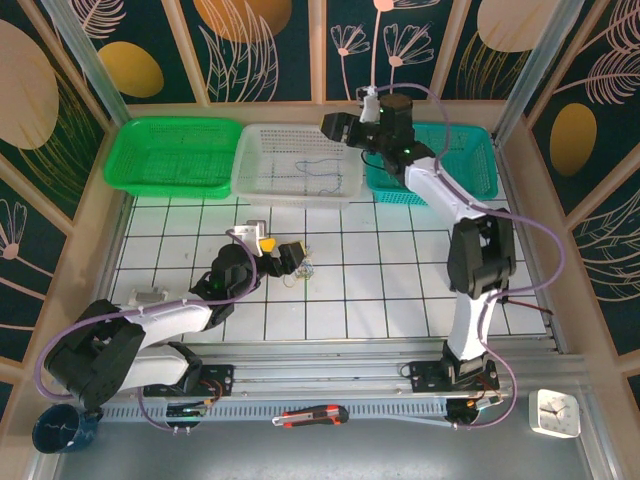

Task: Untangle the cables

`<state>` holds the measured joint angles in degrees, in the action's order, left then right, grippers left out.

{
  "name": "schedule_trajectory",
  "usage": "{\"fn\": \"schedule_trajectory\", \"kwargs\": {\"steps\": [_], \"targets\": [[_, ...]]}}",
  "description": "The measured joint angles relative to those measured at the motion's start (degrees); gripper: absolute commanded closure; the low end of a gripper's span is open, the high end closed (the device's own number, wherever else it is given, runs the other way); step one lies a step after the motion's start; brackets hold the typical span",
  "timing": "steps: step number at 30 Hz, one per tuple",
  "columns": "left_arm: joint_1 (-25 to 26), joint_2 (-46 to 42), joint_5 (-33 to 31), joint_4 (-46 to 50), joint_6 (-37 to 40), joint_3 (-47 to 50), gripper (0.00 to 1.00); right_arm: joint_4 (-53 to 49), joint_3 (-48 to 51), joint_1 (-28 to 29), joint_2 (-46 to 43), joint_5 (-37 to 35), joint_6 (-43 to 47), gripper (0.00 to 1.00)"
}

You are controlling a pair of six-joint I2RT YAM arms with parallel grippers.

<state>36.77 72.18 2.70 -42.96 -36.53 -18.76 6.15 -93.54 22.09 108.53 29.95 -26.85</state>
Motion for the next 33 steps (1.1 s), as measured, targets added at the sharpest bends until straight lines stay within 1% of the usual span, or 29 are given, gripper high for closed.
{"fn": "schedule_trajectory", "kwargs": {"steps": [4,10,13,18,22,26,33], "targets": [[0.00,0.00,-0.68,-0.02,-0.92,0.00,0.01,2.43,8.96,1.05,-6.78,-1.01,0.02,0.34],[0.00,-0.22,-2.27,0.15,-2.69,0.02,0.01,5.22,24.22,4.83,-15.13,-3.45,0.00,0.38],[0.00,-0.59,-3.48,1.36,-3.65,0.04,0.01,5.68,31.80,7.82,-18.88,-5.60,0.07,0.41],[0.00,-0.94,-6.60,5.99,-4.72,0.07,0.01,6.05,41.24,13.57,-22.80,-9.53,0.92,0.50],[0.00,0.61,-8.15,11.93,-4.68,-1.57,0.01,6.38,46.53,15.50,-24.55,-12.09,0.44,0.54],[0.00,5.62,-7.76,16.48,-3.61,-6.05,0.01,6.38,50.36,15.52,-27.52,-15.28,-0.26,0.56],[0.74,13.53,-5.22,19.12,-1.79,-9.70,0.01,5.38,50.95,15.45,-34.73,-19.87,0.04,0.57]]}}
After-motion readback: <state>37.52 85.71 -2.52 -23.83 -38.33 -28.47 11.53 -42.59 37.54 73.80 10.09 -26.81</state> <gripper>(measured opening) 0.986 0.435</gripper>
